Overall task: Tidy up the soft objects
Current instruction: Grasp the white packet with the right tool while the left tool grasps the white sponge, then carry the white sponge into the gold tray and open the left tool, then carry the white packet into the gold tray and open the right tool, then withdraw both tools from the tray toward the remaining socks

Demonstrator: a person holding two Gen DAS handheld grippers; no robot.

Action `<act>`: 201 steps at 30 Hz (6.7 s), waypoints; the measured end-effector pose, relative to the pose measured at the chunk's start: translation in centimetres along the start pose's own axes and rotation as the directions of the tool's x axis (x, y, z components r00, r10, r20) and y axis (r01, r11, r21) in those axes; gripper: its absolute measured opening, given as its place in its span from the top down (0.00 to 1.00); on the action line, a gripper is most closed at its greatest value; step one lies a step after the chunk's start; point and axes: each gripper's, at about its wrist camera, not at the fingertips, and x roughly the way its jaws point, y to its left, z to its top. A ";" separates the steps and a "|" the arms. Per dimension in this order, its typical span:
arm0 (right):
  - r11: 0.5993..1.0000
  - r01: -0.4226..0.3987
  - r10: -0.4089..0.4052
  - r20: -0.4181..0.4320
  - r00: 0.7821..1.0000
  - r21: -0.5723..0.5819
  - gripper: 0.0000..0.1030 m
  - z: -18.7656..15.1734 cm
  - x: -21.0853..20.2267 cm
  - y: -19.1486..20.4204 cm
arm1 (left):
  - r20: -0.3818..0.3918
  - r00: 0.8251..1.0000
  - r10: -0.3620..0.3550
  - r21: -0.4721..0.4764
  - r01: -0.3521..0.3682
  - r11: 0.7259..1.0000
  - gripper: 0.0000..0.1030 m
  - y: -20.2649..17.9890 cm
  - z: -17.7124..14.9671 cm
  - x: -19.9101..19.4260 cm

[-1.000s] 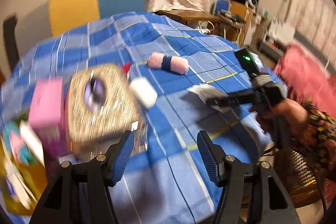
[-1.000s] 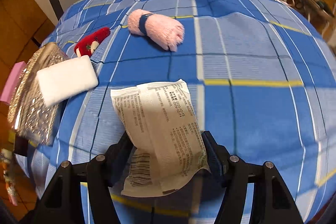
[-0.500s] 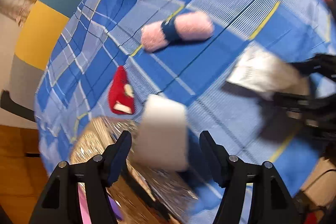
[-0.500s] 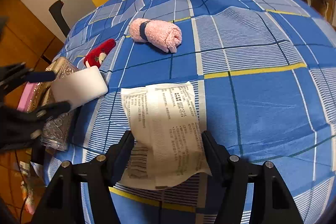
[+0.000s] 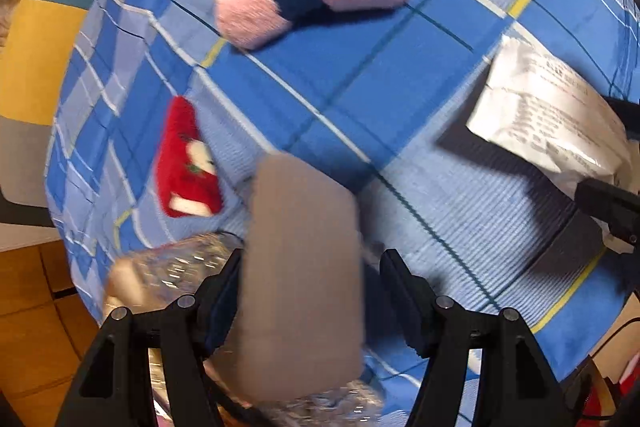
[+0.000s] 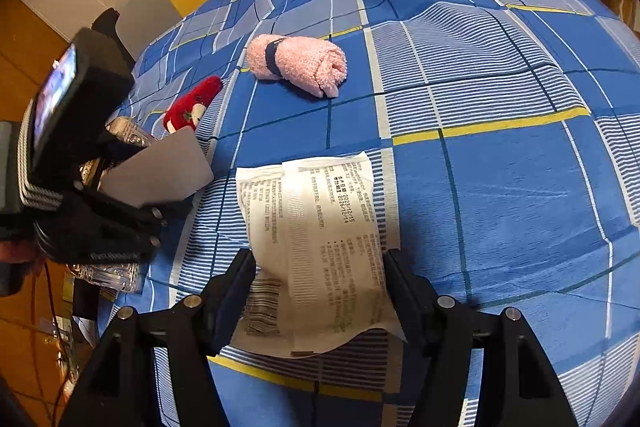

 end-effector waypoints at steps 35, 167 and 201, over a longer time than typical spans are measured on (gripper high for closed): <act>0.989 0.002 -0.006 0.025 1.000 0.150 0.36 0.9 -2.1 -3.2 | 0.228 0.898 -0.377 -0.279 0.431 0.858 0.43 -5.6 -5.4 -2.2; 0.890 0.189 -0.123 0.181 0.976 -0.414 0.28 -3.8 14.5 48.1 | 0.608 0.761 0.227 -0.791 0.605 0.093 0.36 14.9 -55.5 6.6; 0.894 0.101 0.020 0.263 0.965 -0.437 0.24 -12.0 -2.3 38.8 | 0.659 0.733 0.168 -0.740 0.590 0.324 0.36 10.5 -50.0 3.6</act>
